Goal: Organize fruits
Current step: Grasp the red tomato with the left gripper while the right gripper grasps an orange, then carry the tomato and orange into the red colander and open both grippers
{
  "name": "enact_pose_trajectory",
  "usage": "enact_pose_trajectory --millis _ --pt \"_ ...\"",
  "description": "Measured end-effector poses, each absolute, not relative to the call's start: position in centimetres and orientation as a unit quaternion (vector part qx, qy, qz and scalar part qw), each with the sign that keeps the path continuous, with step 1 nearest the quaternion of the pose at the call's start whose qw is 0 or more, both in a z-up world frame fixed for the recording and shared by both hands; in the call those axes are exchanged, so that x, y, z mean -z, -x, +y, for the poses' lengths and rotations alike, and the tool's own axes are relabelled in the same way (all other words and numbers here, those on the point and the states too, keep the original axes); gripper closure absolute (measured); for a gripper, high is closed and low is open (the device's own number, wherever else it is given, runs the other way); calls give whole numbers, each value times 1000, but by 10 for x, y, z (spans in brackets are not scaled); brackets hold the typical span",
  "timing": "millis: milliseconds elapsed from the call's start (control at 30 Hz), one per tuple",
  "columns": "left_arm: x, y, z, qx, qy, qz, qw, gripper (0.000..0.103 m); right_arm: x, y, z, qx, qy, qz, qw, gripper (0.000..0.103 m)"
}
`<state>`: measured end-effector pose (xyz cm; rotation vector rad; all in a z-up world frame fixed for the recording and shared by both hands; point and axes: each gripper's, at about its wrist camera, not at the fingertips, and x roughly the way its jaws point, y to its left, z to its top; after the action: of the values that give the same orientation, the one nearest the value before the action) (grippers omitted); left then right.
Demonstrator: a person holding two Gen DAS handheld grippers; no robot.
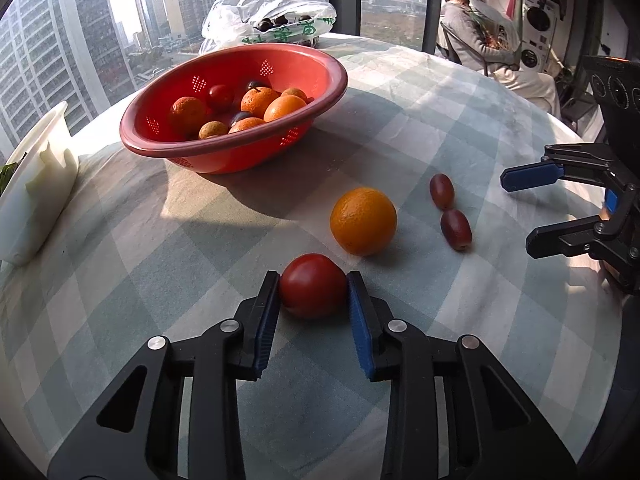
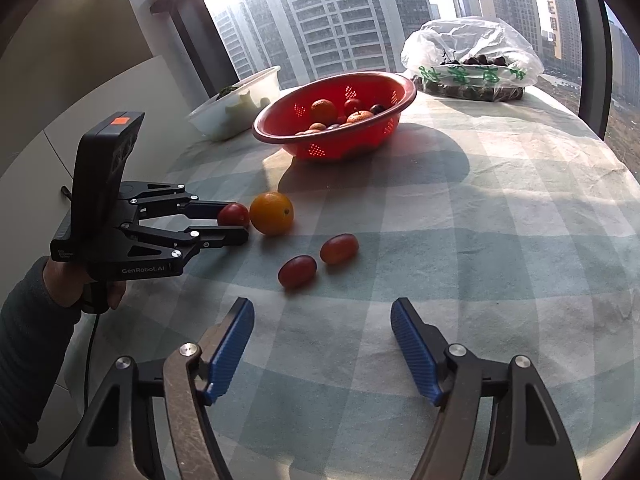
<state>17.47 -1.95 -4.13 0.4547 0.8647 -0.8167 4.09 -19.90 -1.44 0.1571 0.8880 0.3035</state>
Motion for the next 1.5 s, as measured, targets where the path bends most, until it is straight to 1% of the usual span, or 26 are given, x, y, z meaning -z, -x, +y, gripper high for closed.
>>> enact_pose_trajectory --millis 267,400,467,633,800,933,1200,1500 --pt "33 -161 -7 359 -184 400 823 72 -3 -74 -175 -175 -25 416 892 32" --pt "24 -144 6 336 -161 394 840 72 -2 -96 -151 -190 9 421 887 33" --pt "22 -136 12 325 -150 394 846 72 0 -107 -141 -192 23 430 882 37" --pt "20 -116 29 311 -125 394 856 72 10 -125 -122 -194 53 447 872 41" --pt "20 -108 40 301 -112 396 860 72 23 -136 -121 -184 56 470 862 51" --pt "20 -108 43 298 -106 396 862 72 28 -136 -119 -184 67 473 859 63" --pt "19 -115 42 296 -97 394 865 72 24 -136 -126 -189 42 466 863 64" --pt "-1 -134 33 299 -96 378 871 72 -6 -134 -166 -175 -13 434 884 64"
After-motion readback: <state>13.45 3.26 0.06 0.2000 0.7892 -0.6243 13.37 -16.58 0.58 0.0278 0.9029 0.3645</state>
